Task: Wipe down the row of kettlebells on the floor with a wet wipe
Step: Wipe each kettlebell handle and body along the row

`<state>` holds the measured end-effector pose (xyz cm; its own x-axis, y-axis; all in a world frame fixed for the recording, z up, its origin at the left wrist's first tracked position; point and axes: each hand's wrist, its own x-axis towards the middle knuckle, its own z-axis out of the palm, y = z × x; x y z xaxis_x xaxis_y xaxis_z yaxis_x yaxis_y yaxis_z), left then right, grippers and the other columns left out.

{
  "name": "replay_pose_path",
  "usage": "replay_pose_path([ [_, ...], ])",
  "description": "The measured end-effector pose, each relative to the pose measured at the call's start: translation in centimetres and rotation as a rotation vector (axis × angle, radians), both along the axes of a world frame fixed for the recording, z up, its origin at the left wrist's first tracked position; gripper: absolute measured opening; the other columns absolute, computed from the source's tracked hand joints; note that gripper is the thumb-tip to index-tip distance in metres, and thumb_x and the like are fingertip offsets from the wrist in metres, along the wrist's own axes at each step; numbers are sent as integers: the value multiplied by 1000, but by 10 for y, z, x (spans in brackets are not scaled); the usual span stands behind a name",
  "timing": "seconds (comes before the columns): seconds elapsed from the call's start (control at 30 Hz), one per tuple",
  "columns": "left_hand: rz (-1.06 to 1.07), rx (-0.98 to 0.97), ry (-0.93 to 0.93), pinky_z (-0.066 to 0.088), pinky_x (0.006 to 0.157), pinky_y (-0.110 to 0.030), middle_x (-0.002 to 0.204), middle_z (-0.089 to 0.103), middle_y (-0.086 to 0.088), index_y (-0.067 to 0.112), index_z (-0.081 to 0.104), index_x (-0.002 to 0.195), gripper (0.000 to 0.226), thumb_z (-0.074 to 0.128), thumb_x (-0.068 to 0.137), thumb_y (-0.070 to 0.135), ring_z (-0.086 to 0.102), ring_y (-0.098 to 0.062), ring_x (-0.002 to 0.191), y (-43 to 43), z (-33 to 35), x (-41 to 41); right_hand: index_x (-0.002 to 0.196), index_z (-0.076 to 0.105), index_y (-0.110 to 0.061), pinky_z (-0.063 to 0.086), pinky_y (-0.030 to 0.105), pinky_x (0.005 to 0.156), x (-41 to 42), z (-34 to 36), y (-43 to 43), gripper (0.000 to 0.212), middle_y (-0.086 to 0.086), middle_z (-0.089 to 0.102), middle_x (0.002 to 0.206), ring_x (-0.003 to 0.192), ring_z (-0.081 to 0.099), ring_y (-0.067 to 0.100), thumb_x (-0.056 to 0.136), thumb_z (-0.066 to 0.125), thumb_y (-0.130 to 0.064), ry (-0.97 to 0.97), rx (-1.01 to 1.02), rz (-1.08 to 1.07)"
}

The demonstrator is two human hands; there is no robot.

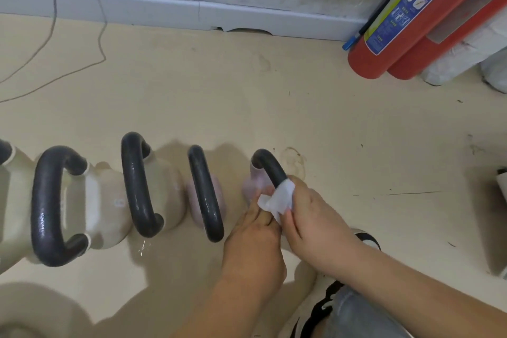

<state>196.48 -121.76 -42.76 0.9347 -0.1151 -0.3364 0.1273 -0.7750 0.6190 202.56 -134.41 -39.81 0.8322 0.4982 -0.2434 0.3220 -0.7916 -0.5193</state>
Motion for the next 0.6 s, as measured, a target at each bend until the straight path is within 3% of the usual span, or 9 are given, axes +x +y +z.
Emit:
replay_pose_path([
  [0.1, -64, 71, 3, 19, 125, -27, 169, 12, 12, 29, 20, 162, 81, 47, 88, 10, 6, -11, 157, -1, 1, 1, 112, 39, -19, 39, 32, 57, 44, 5, 32, 18, -7, 57, 79, 65, 55, 15, 104, 38, -35, 139, -137, -54],
  [0.2, -134, 112, 55, 7, 127, -31, 171, -6, 7, 21, 8, 163, 81, 45, 91, 14, -15, -13, 156, 0, 4, 5, 108, 47, -16, 53, 38, 80, 86, 6, 68, 18, 0, 66, 96, 88, 64, 29, 100, 38, -29, 144, -315, 34],
  [0.33, -185, 168, 75, 2, 128, -35, 168, -22, 4, 20, 0, 163, 82, 44, 93, 18, -26, -17, 153, 1, 1, 4, 91, 56, -10, 41, 30, 65, 119, 13, 90, 24, 5, 57, 88, 81, 52, 26, 101, 40, -25, 355, -553, 87],
  [0.4, -187, 169, 72, 2, 128, -36, 167, -25, 4, 20, -1, 163, 84, 45, 93, 17, -27, -18, 153, 3, -1, 5, 91, 64, -12, 43, 32, 70, 125, 16, 86, 31, 5, 64, 88, 80, 58, 26, 96, 44, -35, 487, -474, -48],
  [0.5, -190, 138, 69, 1, 128, -35, 170, -15, 5, 21, 1, 163, 84, 45, 92, 14, -22, -18, 155, 3, -2, 5, 88, 69, -9, 50, 27, 65, 103, 17, 67, 40, -1, 76, 84, 71, 69, 24, 97, 44, -40, 619, -145, -135],
  [0.6, -118, 88, 15, 13, 127, -31, 169, 15, 9, 25, 20, 162, 75, 45, 92, 13, 2, -17, 158, 4, -3, 2, 102, 61, -19, 57, 31, 74, 56, 9, 40, 33, -6, 78, 87, 78, 73, 8, 105, 39, -44, 458, 163, -165],
])
